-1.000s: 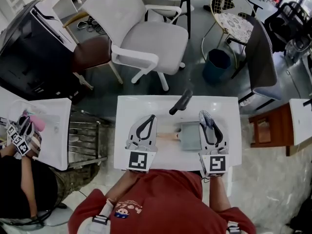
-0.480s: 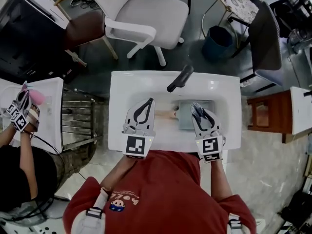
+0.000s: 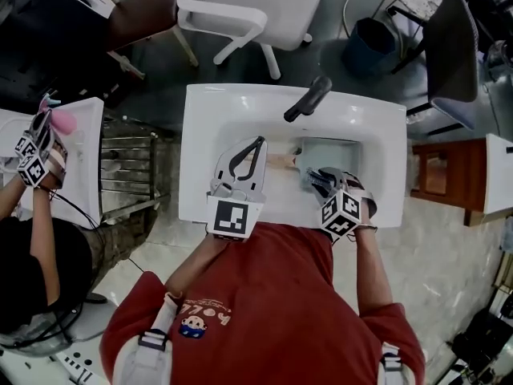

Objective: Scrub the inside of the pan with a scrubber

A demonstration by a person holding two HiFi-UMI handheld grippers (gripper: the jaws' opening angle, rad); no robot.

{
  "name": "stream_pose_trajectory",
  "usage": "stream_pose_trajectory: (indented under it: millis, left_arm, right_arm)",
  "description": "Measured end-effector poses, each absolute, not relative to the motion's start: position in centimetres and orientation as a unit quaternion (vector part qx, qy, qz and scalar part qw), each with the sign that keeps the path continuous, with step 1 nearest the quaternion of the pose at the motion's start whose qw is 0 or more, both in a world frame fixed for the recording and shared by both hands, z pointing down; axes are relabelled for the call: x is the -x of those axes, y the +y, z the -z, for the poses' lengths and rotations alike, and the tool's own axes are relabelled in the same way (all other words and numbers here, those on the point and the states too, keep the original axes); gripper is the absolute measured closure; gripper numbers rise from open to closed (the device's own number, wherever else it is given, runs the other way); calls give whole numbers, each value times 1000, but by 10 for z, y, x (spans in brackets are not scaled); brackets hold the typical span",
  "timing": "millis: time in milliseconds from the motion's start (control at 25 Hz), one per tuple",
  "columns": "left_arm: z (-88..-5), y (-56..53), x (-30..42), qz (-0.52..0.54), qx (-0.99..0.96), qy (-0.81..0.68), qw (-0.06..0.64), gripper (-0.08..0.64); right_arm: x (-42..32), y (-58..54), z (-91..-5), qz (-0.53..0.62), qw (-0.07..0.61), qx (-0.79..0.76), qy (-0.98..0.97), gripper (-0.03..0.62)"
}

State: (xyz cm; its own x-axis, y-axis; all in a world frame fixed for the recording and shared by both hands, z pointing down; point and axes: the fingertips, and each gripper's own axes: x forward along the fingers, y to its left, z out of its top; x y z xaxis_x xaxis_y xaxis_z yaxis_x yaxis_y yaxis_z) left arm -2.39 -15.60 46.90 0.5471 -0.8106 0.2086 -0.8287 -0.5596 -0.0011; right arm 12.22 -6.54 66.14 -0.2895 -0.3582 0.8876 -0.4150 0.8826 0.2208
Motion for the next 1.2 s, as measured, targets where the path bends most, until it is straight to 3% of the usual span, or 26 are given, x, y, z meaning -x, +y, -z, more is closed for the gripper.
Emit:
stream_pose_trajectory:
  millis: [280,1200]
  left_arm:
    - [-472,-151,17,-94,-884,-456,48,546]
    - [-482,-150,17,-96,-884,-452,64,546]
  right_arm:
    - [-121,-58,-695,-7,598,-140,-789,433]
    - [-117,-49,-738,-34,620,-42,-783,437]
